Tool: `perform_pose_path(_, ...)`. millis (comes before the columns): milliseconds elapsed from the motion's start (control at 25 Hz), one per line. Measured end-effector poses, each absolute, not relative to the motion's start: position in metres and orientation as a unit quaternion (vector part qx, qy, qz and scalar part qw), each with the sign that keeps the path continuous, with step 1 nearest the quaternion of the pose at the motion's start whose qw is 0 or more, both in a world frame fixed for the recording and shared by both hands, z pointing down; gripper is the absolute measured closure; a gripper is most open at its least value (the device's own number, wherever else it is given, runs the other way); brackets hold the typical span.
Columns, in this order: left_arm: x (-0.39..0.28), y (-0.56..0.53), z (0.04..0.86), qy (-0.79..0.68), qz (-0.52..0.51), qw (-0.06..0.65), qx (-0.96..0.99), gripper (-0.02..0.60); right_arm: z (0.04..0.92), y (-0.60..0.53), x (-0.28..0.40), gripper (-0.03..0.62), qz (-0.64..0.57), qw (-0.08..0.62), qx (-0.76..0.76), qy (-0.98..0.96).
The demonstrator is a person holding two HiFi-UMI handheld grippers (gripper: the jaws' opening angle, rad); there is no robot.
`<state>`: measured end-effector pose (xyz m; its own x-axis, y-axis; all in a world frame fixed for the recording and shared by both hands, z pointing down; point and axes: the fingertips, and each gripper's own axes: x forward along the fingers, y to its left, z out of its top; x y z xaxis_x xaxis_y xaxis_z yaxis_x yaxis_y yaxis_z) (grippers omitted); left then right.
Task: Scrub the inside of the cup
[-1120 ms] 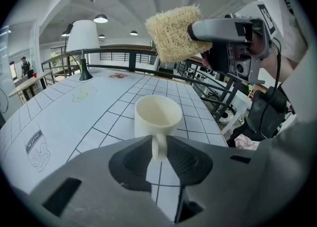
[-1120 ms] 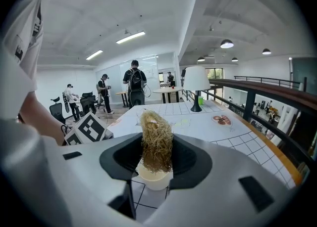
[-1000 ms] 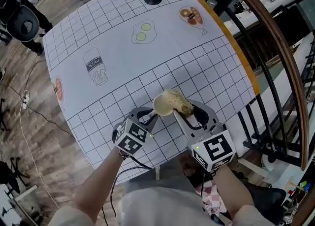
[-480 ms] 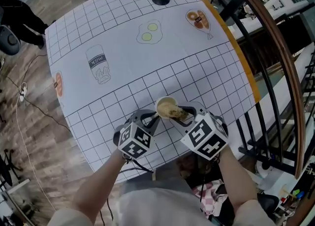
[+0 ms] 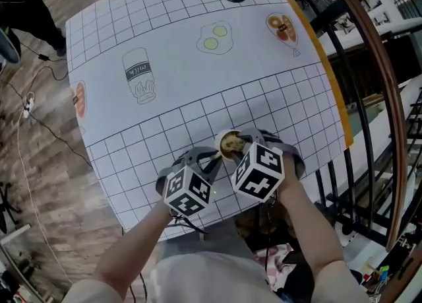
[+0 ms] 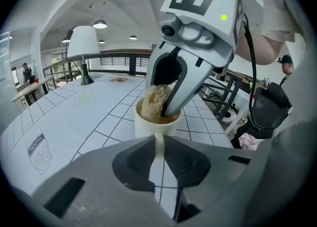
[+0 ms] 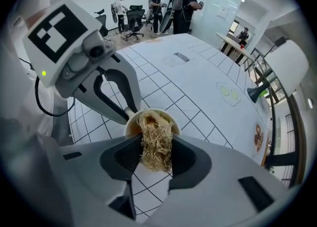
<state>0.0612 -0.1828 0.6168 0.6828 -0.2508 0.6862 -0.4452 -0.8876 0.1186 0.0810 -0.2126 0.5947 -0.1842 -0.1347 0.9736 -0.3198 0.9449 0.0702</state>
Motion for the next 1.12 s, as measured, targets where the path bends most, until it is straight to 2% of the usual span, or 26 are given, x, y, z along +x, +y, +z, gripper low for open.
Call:
perform_pose_path(240, 0.061, -0.184, 0.62, -0.197, 0.35, 0.153, 0.903, 0.518, 0.606, -0.211, 0.074, 0.467, 0.098, 0.624, 0.135, -0.763)
perform_pose_path(480, 0.061, -0.183, 0.62, -0.193, 0.352, 0.159, 0.902, 0.519, 0.589, -0.204, 0.075, 0.474, 0.199, 0.543, 0.133, -0.805)
perform_pose_path(680, 0.062, -0.182, 0.62, -0.186, 0.353, 0.158, 0.903, 0.52, 0.543, -0.206, 0.08, 0.474, 0.197, 0.501, 0.172, -0.825)
perform_pose_path(920, 0.062, -0.181, 0.62, -0.184, 0.35, 0.156, 0.905, 0.52, 0.565, -0.216, 0.083, 0.473, 0.08, 0.596, 0.173, -0.78)
perform_pose_path(1120, 0.062, -0.18, 0.62, -0.176, 0.347, 0.155, 0.908, 0.52, 0.603, -0.213, 0.077, 0.475, 0.074, 0.618, 0.155, -0.768)
